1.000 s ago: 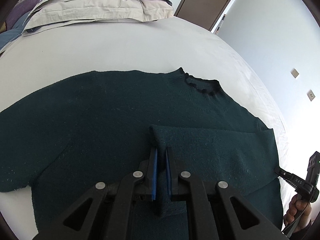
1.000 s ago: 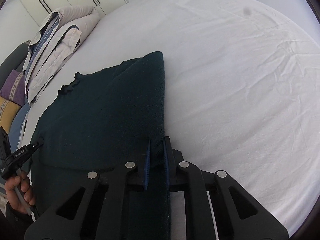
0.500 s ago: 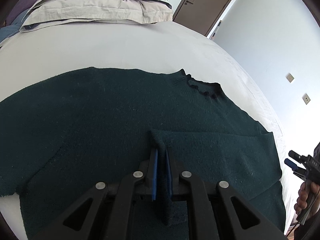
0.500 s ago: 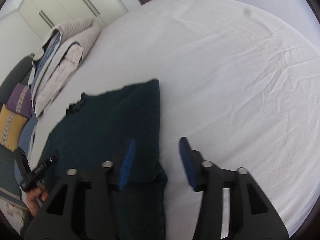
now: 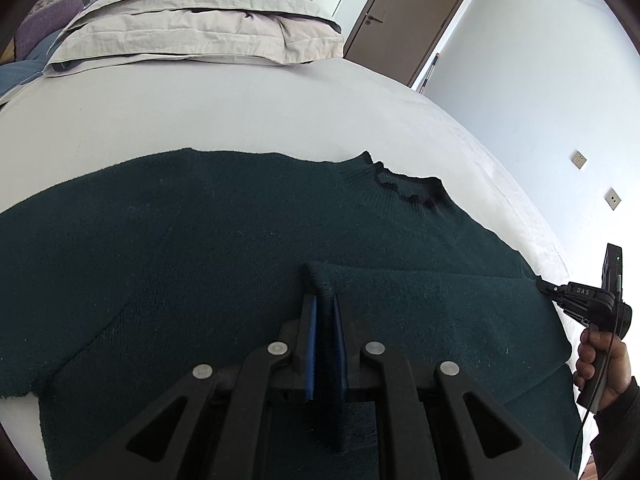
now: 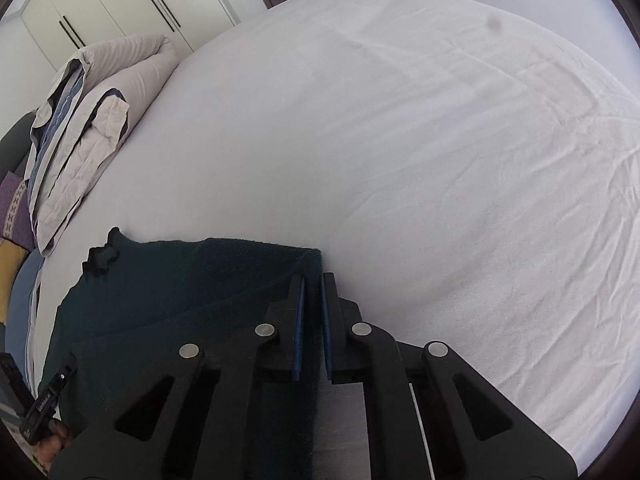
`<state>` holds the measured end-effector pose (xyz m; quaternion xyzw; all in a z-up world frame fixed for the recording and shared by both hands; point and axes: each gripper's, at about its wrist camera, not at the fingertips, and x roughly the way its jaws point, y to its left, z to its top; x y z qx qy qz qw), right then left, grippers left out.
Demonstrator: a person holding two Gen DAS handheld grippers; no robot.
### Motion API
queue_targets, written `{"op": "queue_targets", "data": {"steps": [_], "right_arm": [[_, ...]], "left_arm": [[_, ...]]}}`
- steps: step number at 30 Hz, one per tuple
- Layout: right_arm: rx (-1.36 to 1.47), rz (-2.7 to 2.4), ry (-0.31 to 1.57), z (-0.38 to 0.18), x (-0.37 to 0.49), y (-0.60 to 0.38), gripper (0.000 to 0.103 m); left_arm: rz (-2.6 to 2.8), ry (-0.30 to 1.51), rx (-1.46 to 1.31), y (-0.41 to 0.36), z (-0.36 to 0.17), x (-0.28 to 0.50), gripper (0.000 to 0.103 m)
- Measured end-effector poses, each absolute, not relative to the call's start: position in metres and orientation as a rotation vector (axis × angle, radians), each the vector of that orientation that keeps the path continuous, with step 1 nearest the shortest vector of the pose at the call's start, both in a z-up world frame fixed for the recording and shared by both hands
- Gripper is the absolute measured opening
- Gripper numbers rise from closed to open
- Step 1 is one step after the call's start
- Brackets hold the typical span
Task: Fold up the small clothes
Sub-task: 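Fold the sleeve across the sweater body with the right gripper and release, then grasp the other sleeve cuff with the left gripper and lift it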
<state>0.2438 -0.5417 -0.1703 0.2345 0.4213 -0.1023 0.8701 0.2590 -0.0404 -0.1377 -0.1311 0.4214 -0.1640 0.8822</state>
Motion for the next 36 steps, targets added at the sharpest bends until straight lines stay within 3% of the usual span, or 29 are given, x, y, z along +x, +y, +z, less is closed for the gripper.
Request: {"op": "queue_targets", "data": {"steps": [5,9,12,14,16,18,20,21,22,23,24,25,26,31,36], "right_arm": [[0.547,-0.197,0.827,-0.176,0.236,-0.546,0.004],[0.482,-0.344,0.802,-0.144,0.208,-0.526,0.014],[0.462,-0.195,0.752,-0.125,0.184,-0.484,0.014],[0.399,-0.147,0.801,-0.137,0.18,-0.459,0.016],[0.4,-0.13,0.925,-0.175,0.187,-0.454,0.03],[0.418,-0.089,0.829,-0.18,0.18,-0.458,0.03],[0.455,-0.105,0.851,-0.169,0.18,-0.459,0.03],[0.454,-0.132,0.847,-0.16,0.177,-0.458,0.03],[0.438,-0.149,0.817,-0.148,0.17,-0.456,0.03],[0.412,-0.147,0.767,-0.133,0.16,-0.452,0.03],[0.379,-0.145,0.718,-0.118,0.149,-0.448,0.032],[0.345,-0.149,0.677,-0.103,0.139,-0.442,0.043],[0.315,-0.156,0.628,-0.089,0.128,-0.434,0.051],[0.205,-0.092,0.449,-0.048,0.084,-0.379,0.083],[0.231,0.032,0.491,-0.052,0.075,-0.333,0.084]], "left_arm": [[-0.372,0.887,-0.335,-0.033,-0.146,0.263,0.013],[-0.378,0.879,-0.357,-0.033,-0.149,0.264,0.014],[-0.371,0.87,-0.343,-0.035,-0.149,0.263,0.014],[-0.374,0.868,-0.347,-0.035,-0.149,0.263,0.014],[-0.379,0.869,-0.358,-0.034,-0.15,0.264,0.014],[-0.386,0.876,-0.378,-0.032,-0.15,0.266,0.015],[-0.415,0.902,-0.438,-0.024,-0.149,0.27,0.016],[-0.423,0.926,-0.481,-0.017,-0.146,0.271,0.019],[-0.408,0.936,-0.522,-0.007,-0.14,0.269,0.029],[-0.384,0.916,-0.566,0.007,-0.132,0.263,0.05],[-0.362,0.872,-0.613,0.024,-0.122,0.253,0.061],[-0.345,0.824,-0.651,0.043,-0.112,0.242,0.076],[-0.322,0.783,-0.684,0.065,-0.103,0.23,0.08],[-0.139,0.724,-0.846,0.189,-0.098,0.171,0.079],[0.093,0.657,-1.091,0.305,-0.124,0.104,0.072]]}}
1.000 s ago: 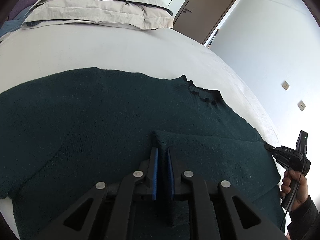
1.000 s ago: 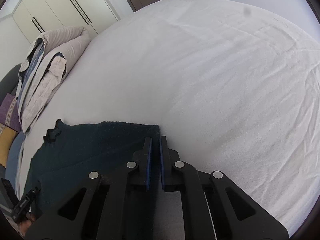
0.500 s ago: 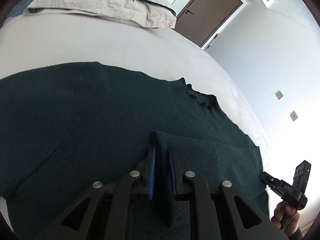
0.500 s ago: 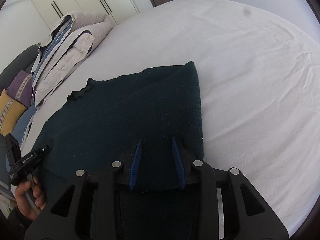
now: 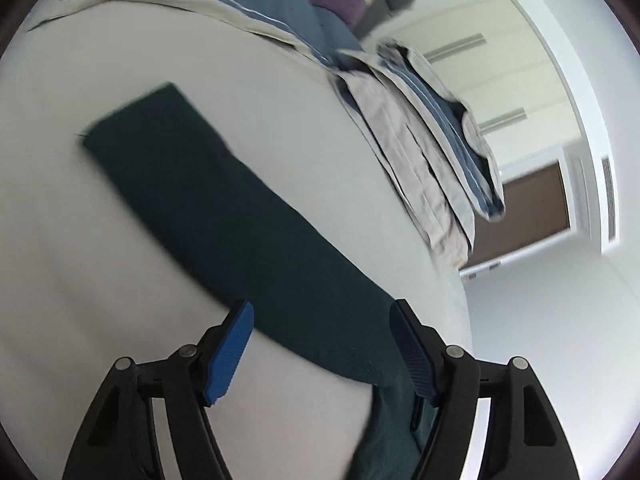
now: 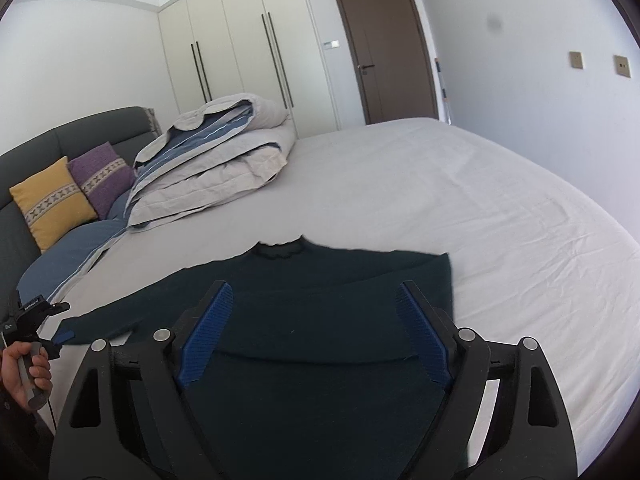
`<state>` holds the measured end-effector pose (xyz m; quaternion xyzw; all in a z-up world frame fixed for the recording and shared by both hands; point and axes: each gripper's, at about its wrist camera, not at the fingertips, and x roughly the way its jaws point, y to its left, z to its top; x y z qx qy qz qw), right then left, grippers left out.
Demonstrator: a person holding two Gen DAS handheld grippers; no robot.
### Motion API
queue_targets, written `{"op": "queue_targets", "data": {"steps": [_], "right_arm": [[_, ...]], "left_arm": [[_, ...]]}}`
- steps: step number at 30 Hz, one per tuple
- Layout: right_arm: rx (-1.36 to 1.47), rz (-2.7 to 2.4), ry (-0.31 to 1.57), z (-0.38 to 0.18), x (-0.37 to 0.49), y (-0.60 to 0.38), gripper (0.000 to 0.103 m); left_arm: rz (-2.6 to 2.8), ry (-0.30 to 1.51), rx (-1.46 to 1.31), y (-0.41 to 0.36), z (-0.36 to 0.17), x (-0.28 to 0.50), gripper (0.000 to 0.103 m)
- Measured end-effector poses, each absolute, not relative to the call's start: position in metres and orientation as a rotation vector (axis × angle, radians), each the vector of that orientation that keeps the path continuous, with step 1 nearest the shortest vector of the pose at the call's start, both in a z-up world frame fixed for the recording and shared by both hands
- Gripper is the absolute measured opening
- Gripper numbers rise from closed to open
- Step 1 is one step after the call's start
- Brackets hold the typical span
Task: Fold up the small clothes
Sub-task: 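Grasp the other sleeve cuff with the left gripper and lift it, then lay the sleeve across the sweater body with the left gripper and release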
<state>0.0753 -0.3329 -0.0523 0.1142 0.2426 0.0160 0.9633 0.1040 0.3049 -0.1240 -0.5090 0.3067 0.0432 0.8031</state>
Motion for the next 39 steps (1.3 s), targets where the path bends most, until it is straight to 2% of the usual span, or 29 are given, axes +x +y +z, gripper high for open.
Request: {"op": "queue_targets", "data": {"steps": [7,9,12,14,15,18,23,26,30,34,36,39], "right_arm": [[0.32,0.132,0.589,-0.07,0.074,-0.284,0.084],[0.357,0.153,0.613,-0.073,0.071,-0.281,0.084],[0.394,0.155,0.609,-0.074,0.063,-0.283,0.084],[0.413,0.149,0.606,-0.074,0.06,-0.29,0.084],[0.421,0.144,0.606,-0.074,0.057,-0.295,0.084],[0.444,0.131,0.598,-0.077,0.049,-0.309,0.083],[0.498,0.106,0.603,-0.09,0.033,-0.334,0.083],[0.534,0.089,0.597,-0.099,0.023,-0.35,0.083],[0.574,0.056,0.59,-0.109,0.008,-0.373,0.083],[0.615,0.024,0.586,-0.12,-0.004,-0.398,0.083],[0.634,0.009,0.585,-0.125,-0.01,-0.41,0.083],[0.645,-0.012,0.586,-0.128,-0.014,-0.425,0.083]], "left_arm": [[0.226,0.586,-1.313,0.369,-0.158,0.08,0.071],[0.239,0.567,-1.366,0.376,-0.167,0.085,0.063],[0.256,0.541,-1.412,0.385,-0.175,0.095,0.044],[0.293,0.569,-1.391,0.391,-0.179,0.105,0.015],[0.313,0.586,-1.379,0.392,-0.18,0.111,0.01],[0.338,0.602,-1.284,0.386,-0.165,0.116,0.009],[0.261,0.607,-0.989,0.332,-0.101,0.137,0.009],[0.142,0.626,-0.76,0.262,-0.054,0.164,0.009],[-0.041,0.64,-0.396,0.123,-0.008,0.193,0.009],[-0.216,0.653,-0.093,-0.026,-0.008,0.197,0.009],[-0.281,0.677,0.012,-0.087,-0.025,0.196,0.009],[-0.327,0.776,0.118,-0.148,-0.067,0.201,0.017]]}}
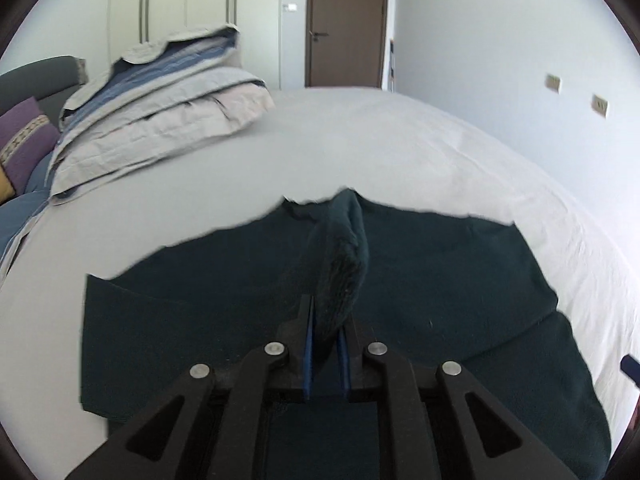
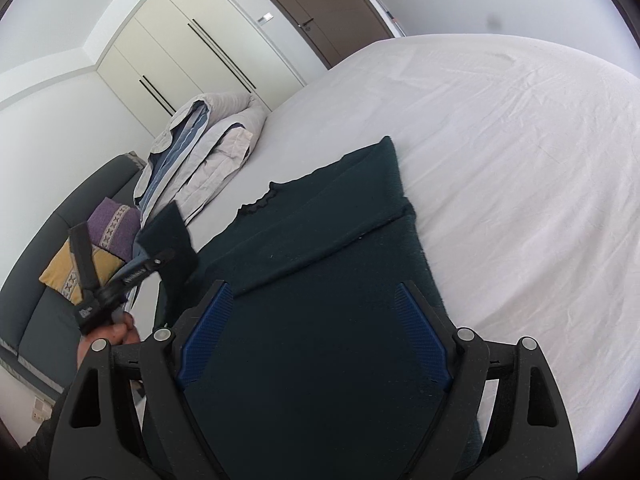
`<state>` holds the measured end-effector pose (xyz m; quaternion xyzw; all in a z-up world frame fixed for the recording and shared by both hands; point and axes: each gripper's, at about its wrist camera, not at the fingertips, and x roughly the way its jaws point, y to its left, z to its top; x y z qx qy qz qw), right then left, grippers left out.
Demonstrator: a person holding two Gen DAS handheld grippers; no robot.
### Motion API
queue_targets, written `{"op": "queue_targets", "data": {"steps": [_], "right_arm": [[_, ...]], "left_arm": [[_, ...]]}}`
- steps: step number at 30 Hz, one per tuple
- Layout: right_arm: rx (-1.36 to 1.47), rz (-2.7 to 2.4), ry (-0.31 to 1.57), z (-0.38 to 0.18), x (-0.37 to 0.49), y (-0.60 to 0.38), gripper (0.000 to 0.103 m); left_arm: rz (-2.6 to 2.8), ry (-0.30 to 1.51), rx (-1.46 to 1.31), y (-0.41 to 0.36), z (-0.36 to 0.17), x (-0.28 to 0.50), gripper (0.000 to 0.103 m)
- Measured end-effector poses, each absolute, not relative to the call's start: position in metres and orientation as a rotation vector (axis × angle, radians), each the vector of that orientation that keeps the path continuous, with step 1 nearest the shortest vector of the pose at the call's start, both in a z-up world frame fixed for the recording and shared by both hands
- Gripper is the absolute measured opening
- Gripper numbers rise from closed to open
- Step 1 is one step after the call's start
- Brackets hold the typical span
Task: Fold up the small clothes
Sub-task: 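Lay the sleeve across the sweater body with the left gripper and release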
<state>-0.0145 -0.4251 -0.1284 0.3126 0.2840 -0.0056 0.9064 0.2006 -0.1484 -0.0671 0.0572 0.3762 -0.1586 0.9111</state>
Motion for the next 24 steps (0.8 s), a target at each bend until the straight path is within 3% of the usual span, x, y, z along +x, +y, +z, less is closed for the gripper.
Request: {"op": "queue_targets", "data": {"steps": [2,3,5,7,17,21,23,24], "right_arm": [[0.641,-0.035,0.603,-0.129,-0.013,-0.431,0.083],[0.642,-0.039,0.614,-0.131,-0.011,-0.434,0.083],[0.647,-0.033,0.628,-0.133,-0.005,-0.438,0.083],[0.65,-0.017,0.647,-0.136,0.009,-0.437,0.083],[0.642,0.238,0.796,-0.126,0.158,-0.357,0.083],[0.646,0.242,0.974,-0.155,0.222,-0.322,0.072],[0.608,0.201,1.07,-0.176,0.24,-0.308,0.062],[0.579,0.18,1.09,-0.182,0.244,-0.301,0.051]], "left_arm": [[-0.345,0.852,0.161,-0.166,-0.091,0.201,0.041],[-0.343,0.86,0.175,-0.168,-0.097,0.198,0.046],[-0.342,0.839,0.186,-0.164,-0.096,0.189,0.077],[-0.335,0.803,0.173,-0.149,-0.087,0.176,0.087],[-0.305,0.791,-0.096,-0.017,-0.066,0.143,0.088],[-0.236,0.801,-0.224,0.037,-0.069,0.143,0.085],[-0.21,0.798,-0.258,0.058,-0.069,0.142,0.083],[-0.2,0.795,-0.268,0.067,-0.07,0.142,0.083]]}}
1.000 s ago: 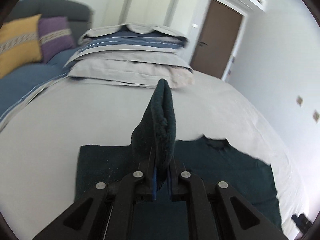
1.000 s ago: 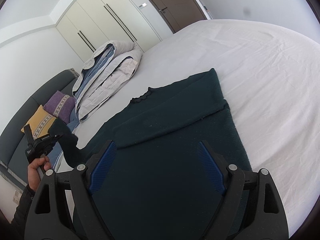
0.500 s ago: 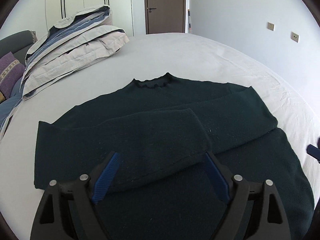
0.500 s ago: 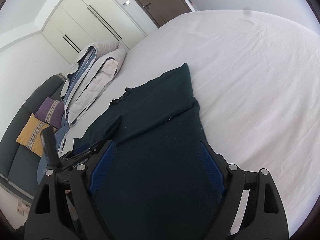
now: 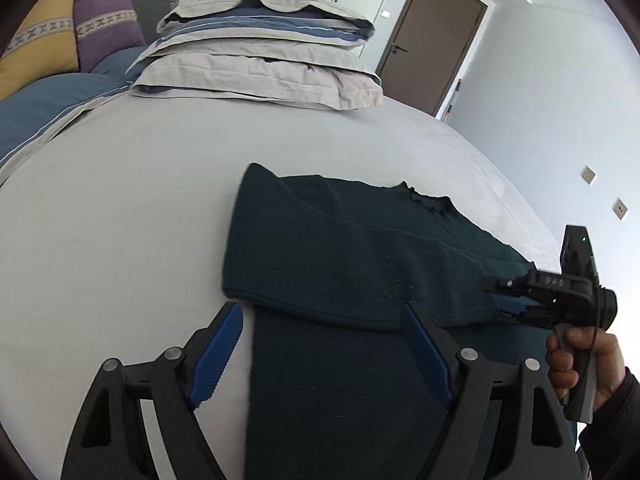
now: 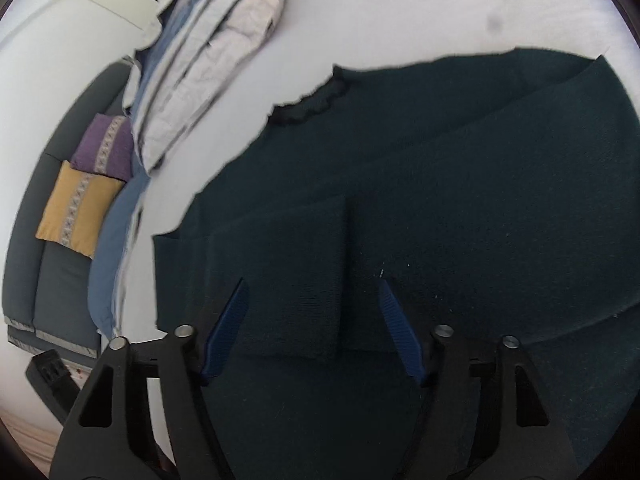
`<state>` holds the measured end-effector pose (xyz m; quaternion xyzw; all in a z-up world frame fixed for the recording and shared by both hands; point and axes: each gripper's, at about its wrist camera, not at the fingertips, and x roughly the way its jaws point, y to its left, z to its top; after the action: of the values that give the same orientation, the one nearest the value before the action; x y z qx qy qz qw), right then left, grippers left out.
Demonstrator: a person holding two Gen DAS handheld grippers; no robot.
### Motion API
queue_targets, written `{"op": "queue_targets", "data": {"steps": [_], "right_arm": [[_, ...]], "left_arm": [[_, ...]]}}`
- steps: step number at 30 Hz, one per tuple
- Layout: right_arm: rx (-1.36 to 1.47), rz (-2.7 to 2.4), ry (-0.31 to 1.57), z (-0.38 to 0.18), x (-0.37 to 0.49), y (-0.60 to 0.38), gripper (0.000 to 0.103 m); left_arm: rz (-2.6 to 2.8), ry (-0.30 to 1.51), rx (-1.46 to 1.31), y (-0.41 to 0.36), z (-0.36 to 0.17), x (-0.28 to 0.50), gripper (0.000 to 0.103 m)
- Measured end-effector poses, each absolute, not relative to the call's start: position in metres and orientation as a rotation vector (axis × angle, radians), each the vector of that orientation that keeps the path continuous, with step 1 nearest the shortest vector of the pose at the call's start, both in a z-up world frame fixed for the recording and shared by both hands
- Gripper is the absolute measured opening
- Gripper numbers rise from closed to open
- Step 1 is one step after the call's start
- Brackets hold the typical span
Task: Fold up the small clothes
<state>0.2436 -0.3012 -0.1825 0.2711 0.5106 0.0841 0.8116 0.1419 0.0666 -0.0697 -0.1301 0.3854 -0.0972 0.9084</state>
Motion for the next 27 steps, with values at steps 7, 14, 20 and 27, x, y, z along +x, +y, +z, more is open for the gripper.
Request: {"op": "queue_targets", "data": {"steps": [7,14,20,27], "right_arm": [[0.444,0.188,1.034,-0.163,0.241,-0.283,0.007],[0.4,0.161,0.961,-0.136,0.246,-0.315,0.006],[0.389,0.125,1.01,-0.16,0.255,-0.337,0.006],[0.422,0.14,1.0,-0.182,0.256,-0.344,0.007]], "left_arm": [[-0.157,0.796,-0.352,0.107,-0.073,0.151,0.074],[-0.137,0.776,-0.361,0.115,-0.064,0.171,0.074],[-0.124,0.836,-0.348,0.107,-0.073,0.21,0.073],[-0.096,0.896,-0.332,0.103,-0.085,0.268,0.073]]}}
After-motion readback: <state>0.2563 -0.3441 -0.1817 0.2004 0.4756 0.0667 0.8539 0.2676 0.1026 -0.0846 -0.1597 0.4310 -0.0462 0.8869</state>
